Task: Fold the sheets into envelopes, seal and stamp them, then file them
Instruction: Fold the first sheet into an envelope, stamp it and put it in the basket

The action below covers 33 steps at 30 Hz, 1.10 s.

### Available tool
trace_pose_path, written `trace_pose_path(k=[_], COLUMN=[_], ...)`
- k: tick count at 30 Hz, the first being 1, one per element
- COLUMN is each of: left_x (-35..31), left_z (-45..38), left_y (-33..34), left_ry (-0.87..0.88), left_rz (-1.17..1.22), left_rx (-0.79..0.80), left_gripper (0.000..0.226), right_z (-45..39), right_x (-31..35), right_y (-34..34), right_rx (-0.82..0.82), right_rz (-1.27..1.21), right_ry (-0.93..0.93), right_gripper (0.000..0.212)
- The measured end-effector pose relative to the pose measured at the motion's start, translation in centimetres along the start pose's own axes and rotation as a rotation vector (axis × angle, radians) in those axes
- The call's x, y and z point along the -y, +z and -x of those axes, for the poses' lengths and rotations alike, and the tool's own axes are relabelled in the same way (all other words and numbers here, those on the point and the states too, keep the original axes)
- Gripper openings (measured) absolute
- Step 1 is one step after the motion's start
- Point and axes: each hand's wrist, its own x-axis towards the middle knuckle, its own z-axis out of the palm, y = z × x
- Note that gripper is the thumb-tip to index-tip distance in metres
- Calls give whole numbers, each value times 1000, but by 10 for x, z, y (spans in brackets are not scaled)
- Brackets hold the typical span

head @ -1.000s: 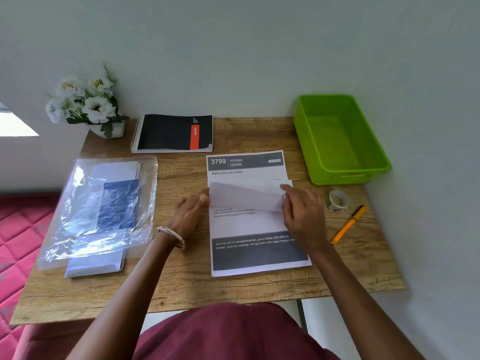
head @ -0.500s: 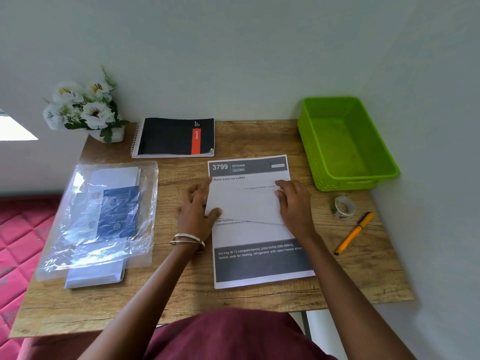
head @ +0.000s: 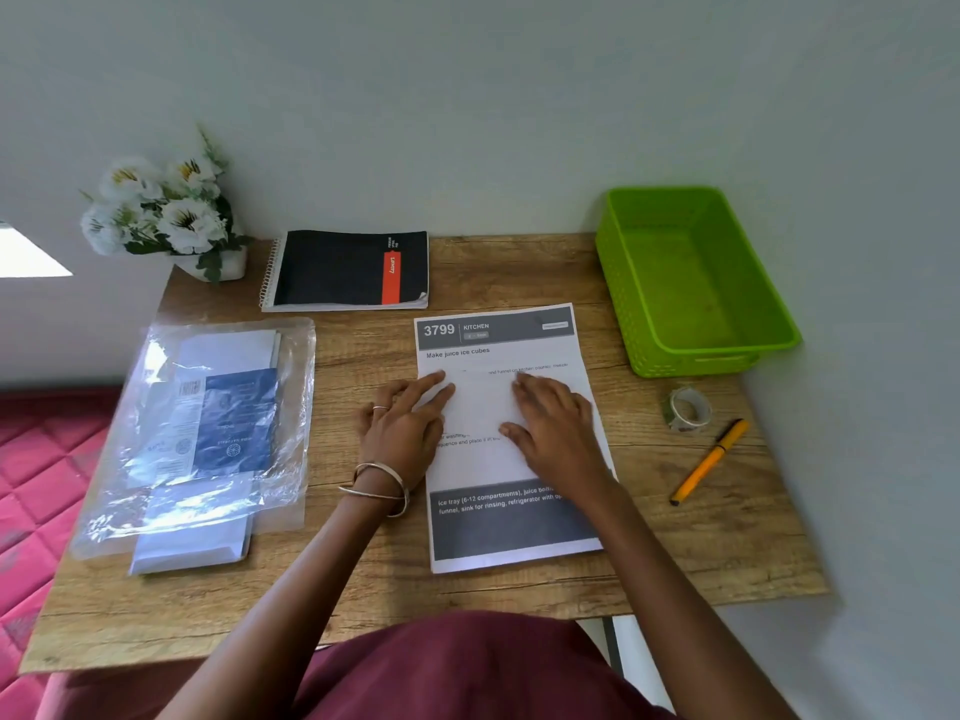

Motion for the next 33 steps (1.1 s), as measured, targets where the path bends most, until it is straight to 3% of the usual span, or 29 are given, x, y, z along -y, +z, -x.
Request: trace_pose_path(k=[5, 8, 12, 15, 19, 26, 29, 31, 33], left_x=[3, 12, 20, 16, 18, 21, 20, 19, 14], left_z=[1, -2, -5, -11, -15, -18, -21, -24, -25], left_y=[0, -3, -8, -15, -23, -34, -32, -30, -33], left_ry=[36, 106, 189, 273, 463, 396, 383, 282, 135], left_rz=[2, -97, -248, -377, -443, -207, -58, 85, 288], left_rx=[-5, 70, 106, 56, -13, 32, -132, -252, -276], left_gripper=[42, 48, 77, 66, 55, 63, 39, 19, 12], right_z=[20, 24, 20, 18, 20, 22, 16, 12, 8], right_x=[-38, -50, -55, -57, -53, -44, -40, -38, -35], right_y=[-14, -17, -20, -19, -17, -12, -17, -22, -28], right_rx=[81, 145, 186, 160, 69, -254, -406, -477, -530], right_rz=[58, -6, -25, 55, 104, -120, -247, -291, -338], right_ry=[72, 56, 6, -43, -103, -73, -62, -76, -76], right_gripper=[91, 97, 91, 79, 82, 60, 34, 26, 24])
